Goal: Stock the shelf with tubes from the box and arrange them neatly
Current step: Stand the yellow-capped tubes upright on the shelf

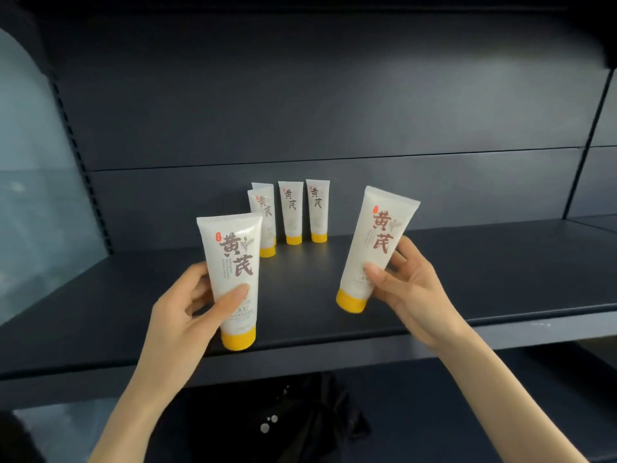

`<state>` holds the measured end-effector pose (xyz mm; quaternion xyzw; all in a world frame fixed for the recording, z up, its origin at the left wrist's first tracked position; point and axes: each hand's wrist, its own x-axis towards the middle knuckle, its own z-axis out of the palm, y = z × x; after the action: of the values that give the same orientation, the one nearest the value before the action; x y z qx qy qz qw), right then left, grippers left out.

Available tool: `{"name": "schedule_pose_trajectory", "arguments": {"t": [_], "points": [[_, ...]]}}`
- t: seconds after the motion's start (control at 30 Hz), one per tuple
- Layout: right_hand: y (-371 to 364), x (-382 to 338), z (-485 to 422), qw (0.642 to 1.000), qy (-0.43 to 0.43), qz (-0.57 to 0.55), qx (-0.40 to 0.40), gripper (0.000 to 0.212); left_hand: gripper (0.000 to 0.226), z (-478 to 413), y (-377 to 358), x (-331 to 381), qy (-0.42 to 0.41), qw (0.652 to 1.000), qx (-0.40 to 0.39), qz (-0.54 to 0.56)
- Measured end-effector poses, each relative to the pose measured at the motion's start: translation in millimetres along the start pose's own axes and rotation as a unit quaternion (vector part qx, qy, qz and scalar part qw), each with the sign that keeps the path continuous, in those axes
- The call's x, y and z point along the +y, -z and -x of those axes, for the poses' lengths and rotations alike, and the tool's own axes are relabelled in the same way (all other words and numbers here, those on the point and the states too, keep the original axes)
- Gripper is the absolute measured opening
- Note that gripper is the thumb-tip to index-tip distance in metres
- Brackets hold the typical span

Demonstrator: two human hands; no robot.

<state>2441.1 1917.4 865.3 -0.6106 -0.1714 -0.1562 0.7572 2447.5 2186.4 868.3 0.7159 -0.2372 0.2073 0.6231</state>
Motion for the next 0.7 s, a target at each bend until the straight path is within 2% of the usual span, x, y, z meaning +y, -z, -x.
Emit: {"name": "schedule_pose_trajectory", "arguments": {"t": [0.23,0.47,0.7], "points": [[-26,29,-99,0.995,-0.018,0.099,0.024,0.028,0.032,-27,21,-11,-0.005,1.0,0.018,0.01],[-34,87,-181,0.97,-0.062,0.227,0.062,0.042,0.034,-50,19,-22,-0.005,0.999,0.035,0.006],[-42,120,-209,0.957,-0.062,0.273,0.081,0.038,0.036,-64,19,-35,0.002,0.998,0.057,-0.012]]}}
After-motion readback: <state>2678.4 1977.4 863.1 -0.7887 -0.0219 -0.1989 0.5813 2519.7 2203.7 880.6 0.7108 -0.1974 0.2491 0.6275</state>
